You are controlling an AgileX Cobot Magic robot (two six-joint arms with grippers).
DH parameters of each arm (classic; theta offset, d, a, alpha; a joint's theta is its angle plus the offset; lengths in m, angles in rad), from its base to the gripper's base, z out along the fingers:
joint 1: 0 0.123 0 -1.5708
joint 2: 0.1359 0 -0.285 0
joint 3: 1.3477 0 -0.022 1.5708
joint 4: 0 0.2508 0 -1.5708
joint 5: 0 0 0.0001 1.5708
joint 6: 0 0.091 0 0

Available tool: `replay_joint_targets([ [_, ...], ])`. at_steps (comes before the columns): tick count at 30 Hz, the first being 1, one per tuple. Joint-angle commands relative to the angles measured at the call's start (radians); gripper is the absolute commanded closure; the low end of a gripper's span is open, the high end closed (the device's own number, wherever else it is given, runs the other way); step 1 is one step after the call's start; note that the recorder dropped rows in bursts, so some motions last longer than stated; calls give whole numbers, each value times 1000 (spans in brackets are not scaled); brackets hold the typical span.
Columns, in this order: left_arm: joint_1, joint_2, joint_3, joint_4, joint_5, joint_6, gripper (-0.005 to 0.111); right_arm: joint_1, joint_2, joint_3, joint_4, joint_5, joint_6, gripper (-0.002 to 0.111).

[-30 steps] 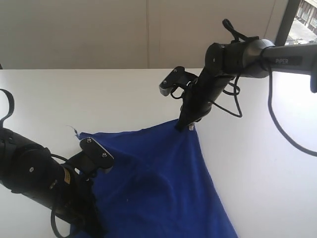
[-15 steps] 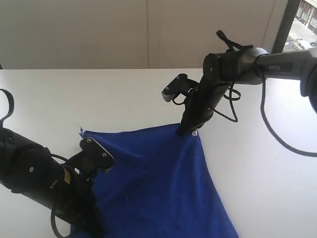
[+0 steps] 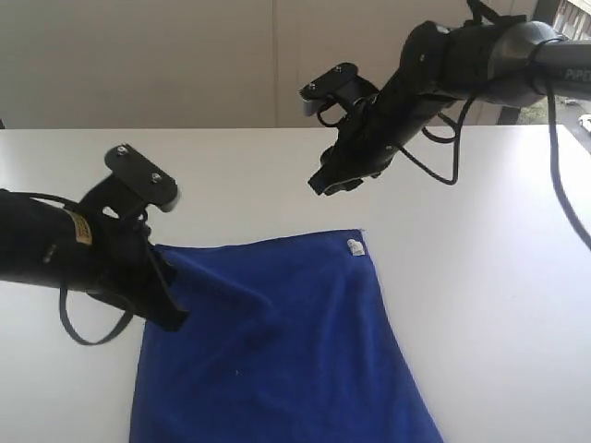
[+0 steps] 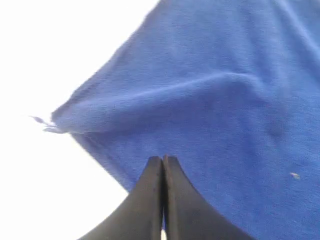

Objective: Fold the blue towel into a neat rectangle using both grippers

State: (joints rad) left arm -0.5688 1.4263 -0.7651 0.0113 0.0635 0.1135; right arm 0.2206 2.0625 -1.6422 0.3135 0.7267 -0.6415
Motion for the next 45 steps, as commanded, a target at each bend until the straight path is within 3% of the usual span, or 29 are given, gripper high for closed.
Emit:
replay_joint_targets([
  [1, 93, 118, -52, 4, -37, -9, 107, -2, 66, 2, 213, 75, -152, 94],
  [2, 99, 193, -94, 4, -24, -9, 107, -2, 106, -2, 276, 88, -186, 105],
  [3, 99, 234, -113, 4, -18, -9, 107, -2, 120, -2, 287, 81, -186, 108],
  [10, 99, 387, -191, -11, 12, -9, 107, -2, 209, -2, 283, -62, -186, 108],
  [34, 99, 395, -191, 0, 176, 70, 107, -2, 224, -2, 6, -97, 45, 108],
  [45, 99, 300, -241, 4, 11, 80, 107, -2, 214, -2, 60, -101, 39, 108],
])
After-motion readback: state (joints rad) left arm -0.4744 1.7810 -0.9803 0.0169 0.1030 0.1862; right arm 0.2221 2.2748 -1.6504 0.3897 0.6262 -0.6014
